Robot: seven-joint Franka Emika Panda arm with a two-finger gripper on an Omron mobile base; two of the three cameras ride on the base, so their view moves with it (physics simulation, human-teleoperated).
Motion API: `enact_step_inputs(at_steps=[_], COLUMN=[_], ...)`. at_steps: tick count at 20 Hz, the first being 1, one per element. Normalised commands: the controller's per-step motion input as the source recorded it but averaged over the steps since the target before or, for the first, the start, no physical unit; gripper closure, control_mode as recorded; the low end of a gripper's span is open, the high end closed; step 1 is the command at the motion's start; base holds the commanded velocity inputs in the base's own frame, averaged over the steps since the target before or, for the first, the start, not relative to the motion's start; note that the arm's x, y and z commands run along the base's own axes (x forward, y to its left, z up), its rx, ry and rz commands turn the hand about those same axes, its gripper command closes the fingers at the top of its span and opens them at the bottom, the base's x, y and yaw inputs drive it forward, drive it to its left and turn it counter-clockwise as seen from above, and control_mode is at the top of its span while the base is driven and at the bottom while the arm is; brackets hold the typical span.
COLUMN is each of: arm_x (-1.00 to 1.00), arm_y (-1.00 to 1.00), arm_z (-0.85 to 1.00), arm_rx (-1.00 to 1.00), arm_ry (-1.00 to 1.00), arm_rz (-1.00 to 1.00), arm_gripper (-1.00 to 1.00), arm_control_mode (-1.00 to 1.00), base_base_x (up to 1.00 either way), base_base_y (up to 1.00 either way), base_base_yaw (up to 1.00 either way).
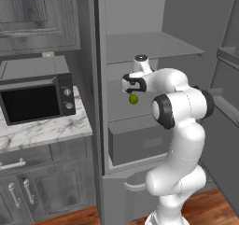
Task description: Place the cold items (mango and lime) from the fridge in one tupperware on the dining counter. Place the warm items (hot dog and kebab skewer) in the stove area in another tupperware.
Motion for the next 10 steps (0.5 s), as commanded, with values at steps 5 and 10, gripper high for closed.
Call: enact_step_inputs(at_steps=[5,10], arm_x=[0.41,0.52], arm_y=[0.0,0.0], arm_z=[-0.44,-0.33], arm_rx=[0.0,0.0], arm_ry=[0.0,-0.01], arm_rz=[0.0,0.0], arm_gripper=[-1.0,-1.0], arm_control_mode=[-1.0,-1.0], base_base_x=[0.0,0.0], base_base_y=[0.0,0.0], base_base_yaw=[0.0,0.0])
